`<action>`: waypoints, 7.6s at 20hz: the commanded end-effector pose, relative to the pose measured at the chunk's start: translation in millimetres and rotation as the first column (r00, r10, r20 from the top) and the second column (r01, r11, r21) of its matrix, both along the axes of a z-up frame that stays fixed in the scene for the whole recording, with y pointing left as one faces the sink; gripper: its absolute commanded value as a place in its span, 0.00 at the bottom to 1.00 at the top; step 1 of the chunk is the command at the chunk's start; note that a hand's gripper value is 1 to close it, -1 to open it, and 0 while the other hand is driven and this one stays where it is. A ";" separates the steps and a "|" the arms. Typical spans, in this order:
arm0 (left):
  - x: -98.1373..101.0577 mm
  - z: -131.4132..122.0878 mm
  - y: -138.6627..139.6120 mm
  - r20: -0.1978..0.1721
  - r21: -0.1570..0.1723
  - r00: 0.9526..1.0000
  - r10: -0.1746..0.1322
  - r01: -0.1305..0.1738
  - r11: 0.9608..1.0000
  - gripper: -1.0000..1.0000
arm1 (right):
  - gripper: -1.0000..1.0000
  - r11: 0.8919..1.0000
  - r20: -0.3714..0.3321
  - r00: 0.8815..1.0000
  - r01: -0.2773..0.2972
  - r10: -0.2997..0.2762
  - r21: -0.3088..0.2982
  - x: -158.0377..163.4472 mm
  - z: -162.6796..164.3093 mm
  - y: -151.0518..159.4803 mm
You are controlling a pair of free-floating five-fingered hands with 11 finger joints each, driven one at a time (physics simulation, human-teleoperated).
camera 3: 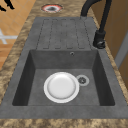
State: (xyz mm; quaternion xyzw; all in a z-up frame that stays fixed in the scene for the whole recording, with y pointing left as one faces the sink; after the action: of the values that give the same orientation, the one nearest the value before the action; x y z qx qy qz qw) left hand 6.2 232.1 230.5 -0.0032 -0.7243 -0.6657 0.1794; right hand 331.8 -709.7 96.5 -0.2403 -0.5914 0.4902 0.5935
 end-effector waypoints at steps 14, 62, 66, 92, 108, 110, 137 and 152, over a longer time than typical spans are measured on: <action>0.0 0.0 0.0 0.000 0.000 1.000 0.000 0.000 1.000 0.50 | 0.00 0.992 0.077 0.997 0.020 -0.011 -0.121 14.4 48.2 -16.0; 0.0 0.0 0.0 0.000 0.000 1.000 0.000 0.000 1.000 0.50 | 0.00 0.941 -0.271 0.957 0.010 -0.108 -0.339 -51.0 267.3 -92.2; 0.0 0.0 0.0 0.000 0.000 1.000 0.000 0.000 1.000 0.50 | 0.00 0.946 -0.292 0.950 0.013 -0.113 -0.324 -62.3 298.5 -93.0; 0.0 0.0 0.0 0.000 0.000 1.000 0.000 0.000 1.000 0.50 | 0.00 0.936 -0.402 0.909 -0.040 -0.112 -0.351 -197.7 467.1 -2.9; 0.0 0.0 0.0 0.000 0.000 1.000 0.000 0.000 1.000 0.50 | 0.00 0.935 -0.346 0.931 -0.018 -0.113 -0.354 -293.2 520.9 83.5; 0.0 0.0 0.0 0.000 0.000 1.000 0.000 0.000 1.000 0.50 | 0.00 0.935 -0.345 0.932 -0.018 -0.113 -0.355 -307.0 529.1 93.1; 0.0 0.0 0.0 0.000 0.000 1.000 0.000 0.000 1.000 0.50 | 0.00 0.867 -0.107 0.904 0.357 -0.415 -0.348 -354.4 527.9 266.4; 0.0 0.0 0.0 0.000 0.000 1.000 0.000 0.000 1.000 0.50 | 0.00 0.793 -0.006 0.822 0.547 -0.569 -0.270 -354.9 523.4 350.6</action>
State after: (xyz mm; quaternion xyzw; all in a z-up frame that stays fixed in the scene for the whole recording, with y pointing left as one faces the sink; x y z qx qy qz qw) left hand 6.2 232.1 230.5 -0.0032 -0.7243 -0.6657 0.1794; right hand -6.0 -379.9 630.0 -0.4627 -0.3768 0.3862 0.7034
